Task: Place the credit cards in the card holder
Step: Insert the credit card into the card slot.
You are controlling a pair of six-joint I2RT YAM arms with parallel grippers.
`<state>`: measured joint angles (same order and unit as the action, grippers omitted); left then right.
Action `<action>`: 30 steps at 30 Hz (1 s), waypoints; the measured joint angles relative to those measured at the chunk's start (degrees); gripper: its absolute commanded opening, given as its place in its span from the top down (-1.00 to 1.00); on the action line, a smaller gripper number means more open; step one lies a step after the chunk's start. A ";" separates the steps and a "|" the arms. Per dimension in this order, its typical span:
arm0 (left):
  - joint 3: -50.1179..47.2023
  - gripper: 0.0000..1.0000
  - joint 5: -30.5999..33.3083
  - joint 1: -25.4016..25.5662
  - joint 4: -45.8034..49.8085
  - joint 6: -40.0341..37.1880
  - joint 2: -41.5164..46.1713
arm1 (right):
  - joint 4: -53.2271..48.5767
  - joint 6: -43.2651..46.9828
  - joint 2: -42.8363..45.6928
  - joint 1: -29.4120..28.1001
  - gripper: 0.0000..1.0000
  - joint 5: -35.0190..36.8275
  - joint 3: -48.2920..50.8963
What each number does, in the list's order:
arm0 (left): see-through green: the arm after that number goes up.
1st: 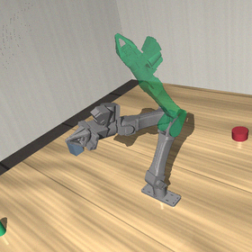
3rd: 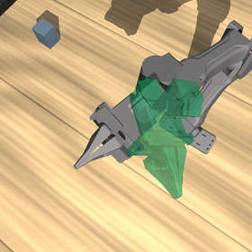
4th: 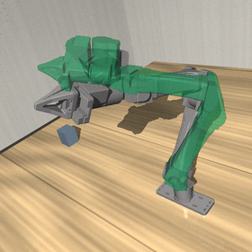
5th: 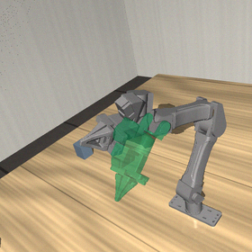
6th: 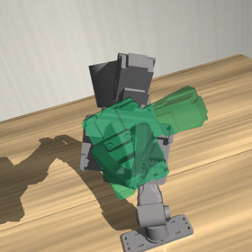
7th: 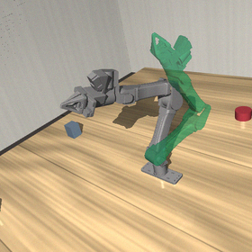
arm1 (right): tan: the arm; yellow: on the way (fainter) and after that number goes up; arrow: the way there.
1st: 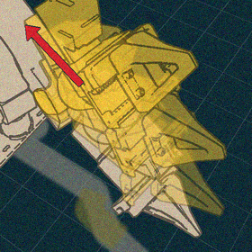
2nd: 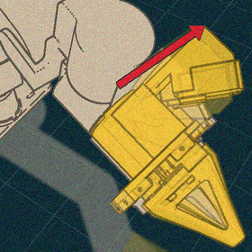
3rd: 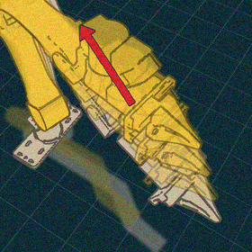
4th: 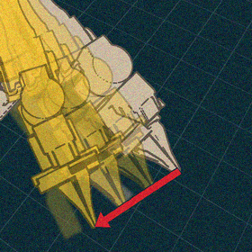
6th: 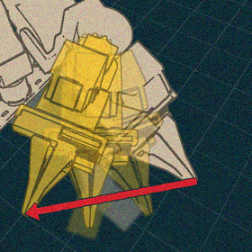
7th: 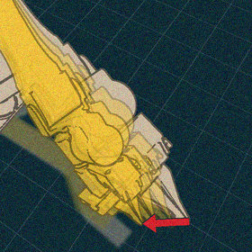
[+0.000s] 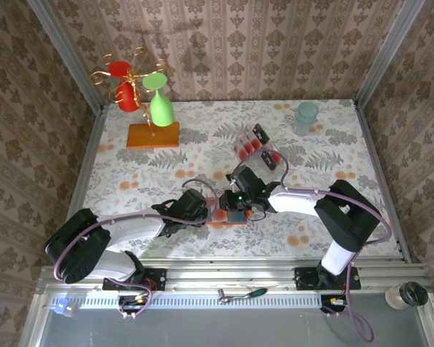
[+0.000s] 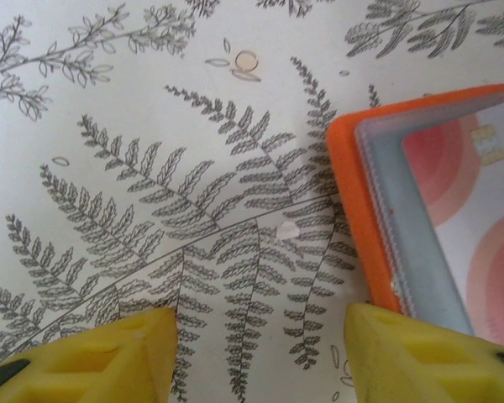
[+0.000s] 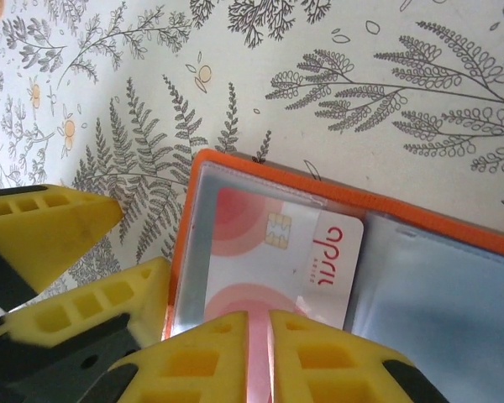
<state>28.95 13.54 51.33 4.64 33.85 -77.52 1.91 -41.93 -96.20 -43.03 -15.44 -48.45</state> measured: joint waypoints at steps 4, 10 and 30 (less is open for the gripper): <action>-0.39 -0.12 0.02 0.00 -0.35 0.04 -0.20 | -0.02 -0.02 0.26 0.00 0.69 0.02 1.92; -0.31 -0.11 1.05 0.00 -1.05 0.02 -1.49 | 0.42 -0.07 -0.33 -0.33 0.70 0.00 2.45; 0.22 -0.11 1.88 0.11 -1.18 0.02 -2.40 | 0.55 -0.28 -6.21 -2.67 0.73 -1.01 -2.43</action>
<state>29.17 15.42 51.44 3.46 33.87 -79.92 2.46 -42.22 -102.41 -45.69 -16.45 -50.87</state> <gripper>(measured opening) 0.556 0.136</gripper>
